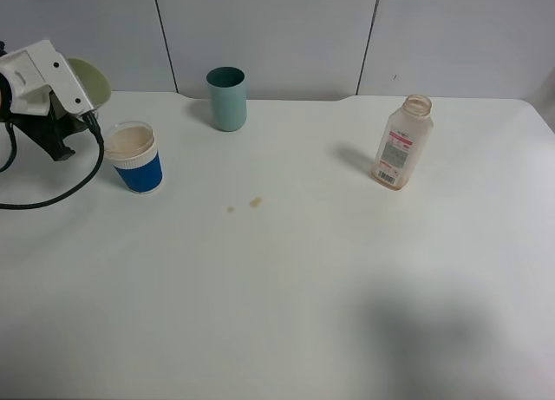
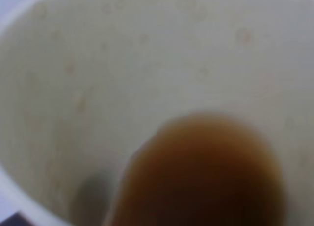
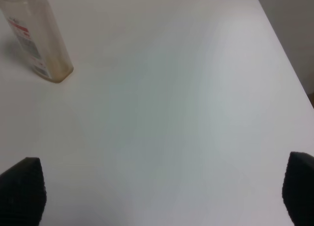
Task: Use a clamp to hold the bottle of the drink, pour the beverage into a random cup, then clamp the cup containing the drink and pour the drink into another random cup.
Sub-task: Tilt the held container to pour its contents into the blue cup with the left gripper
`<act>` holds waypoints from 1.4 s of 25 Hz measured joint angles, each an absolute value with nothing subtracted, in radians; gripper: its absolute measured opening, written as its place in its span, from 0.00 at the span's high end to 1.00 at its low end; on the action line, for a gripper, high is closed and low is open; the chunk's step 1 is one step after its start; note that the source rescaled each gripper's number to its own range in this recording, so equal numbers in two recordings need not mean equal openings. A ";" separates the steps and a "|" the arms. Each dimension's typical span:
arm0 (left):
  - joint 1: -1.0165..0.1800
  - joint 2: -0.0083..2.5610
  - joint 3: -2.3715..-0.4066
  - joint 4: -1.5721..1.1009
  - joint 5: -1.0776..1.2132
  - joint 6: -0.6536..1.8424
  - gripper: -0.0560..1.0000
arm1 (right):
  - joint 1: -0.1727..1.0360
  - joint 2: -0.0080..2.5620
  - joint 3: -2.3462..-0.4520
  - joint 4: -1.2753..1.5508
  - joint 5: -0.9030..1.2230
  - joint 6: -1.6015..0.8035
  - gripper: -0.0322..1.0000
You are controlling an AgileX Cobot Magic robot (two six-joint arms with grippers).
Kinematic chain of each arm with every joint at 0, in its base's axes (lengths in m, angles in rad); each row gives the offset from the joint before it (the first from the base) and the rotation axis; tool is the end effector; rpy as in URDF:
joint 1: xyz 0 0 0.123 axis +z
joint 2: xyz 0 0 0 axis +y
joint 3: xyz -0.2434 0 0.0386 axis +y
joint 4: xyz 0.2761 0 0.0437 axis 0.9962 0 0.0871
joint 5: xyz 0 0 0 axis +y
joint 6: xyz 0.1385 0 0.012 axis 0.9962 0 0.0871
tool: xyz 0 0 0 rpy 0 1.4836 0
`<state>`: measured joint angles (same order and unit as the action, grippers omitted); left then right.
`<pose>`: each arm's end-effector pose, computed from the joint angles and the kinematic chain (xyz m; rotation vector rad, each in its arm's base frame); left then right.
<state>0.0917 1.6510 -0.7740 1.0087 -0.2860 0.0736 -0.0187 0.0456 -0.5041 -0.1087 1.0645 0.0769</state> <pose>0.3783 0.0016 0.0981 1.1498 1.8880 0.3854 0.1069 -0.0152 0.2656 0.1023 2.0834 -0.0959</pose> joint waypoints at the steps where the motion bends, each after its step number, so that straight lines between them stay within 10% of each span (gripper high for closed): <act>1: 0.092 1.649 -0.774 1.014 -0.285 0.074 0.95 | -0.019 0.046 -0.504 -0.109 1.065 0.077 0.07; 35: 0.055 1.600 -0.774 1.204 -0.234 0.060 0.95 | -0.019 0.046 -0.504 -0.109 1.065 0.077 0.07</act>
<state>0.0553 1.6002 -0.7740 1.2037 -0.2341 0.0604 -0.0187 0.0456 -0.5041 -0.1087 1.0645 0.0769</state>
